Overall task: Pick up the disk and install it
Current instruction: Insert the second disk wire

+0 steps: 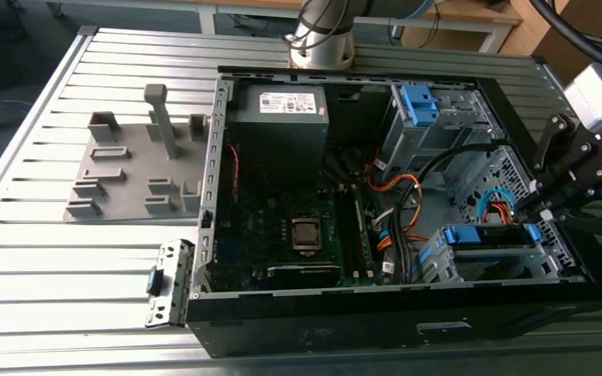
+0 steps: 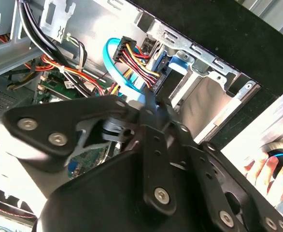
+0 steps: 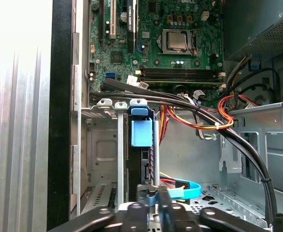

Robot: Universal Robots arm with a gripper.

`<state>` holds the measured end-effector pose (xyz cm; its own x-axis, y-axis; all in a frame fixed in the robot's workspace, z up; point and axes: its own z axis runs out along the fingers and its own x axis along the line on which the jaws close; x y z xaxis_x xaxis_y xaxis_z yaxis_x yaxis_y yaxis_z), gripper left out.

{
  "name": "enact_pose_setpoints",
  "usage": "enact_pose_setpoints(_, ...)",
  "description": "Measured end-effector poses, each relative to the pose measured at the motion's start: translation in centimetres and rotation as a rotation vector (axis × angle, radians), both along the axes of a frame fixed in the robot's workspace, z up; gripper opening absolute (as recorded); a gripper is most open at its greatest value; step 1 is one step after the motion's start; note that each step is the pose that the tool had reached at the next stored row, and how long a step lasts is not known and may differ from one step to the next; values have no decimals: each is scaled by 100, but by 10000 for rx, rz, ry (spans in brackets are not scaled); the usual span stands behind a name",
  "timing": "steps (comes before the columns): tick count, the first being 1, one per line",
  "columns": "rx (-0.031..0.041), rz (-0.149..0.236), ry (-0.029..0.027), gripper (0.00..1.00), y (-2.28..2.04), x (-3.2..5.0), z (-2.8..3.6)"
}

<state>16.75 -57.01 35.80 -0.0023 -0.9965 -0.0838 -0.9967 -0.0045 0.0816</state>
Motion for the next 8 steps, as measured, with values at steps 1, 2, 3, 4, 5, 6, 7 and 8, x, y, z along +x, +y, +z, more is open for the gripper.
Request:
enact_pose_setpoints(1, 0, 0, 0, 22, 0, 0, 0)
enact_pose_setpoints(2, 0, 0, 0, 16, 0, 0, 0)
enact_pose_setpoints(3, 0, 0, 0, 16, 0, 0, 0)
enact_pose_setpoints(4, 0, 0, 0, 16, 0, 0, 0)
enact_pose_setpoints(5, 0, 0, 0, 16, 0, 0, 0)
enact_pose_setpoints(6, 0, 0, 0, 16, 0, 0, 0)
enact_pose_setpoints(7, 0, 0, 0, 16, 0, 0, 0)
enact_pose_setpoints(8, 0, 0, 0, 16, 0, 0, 0)
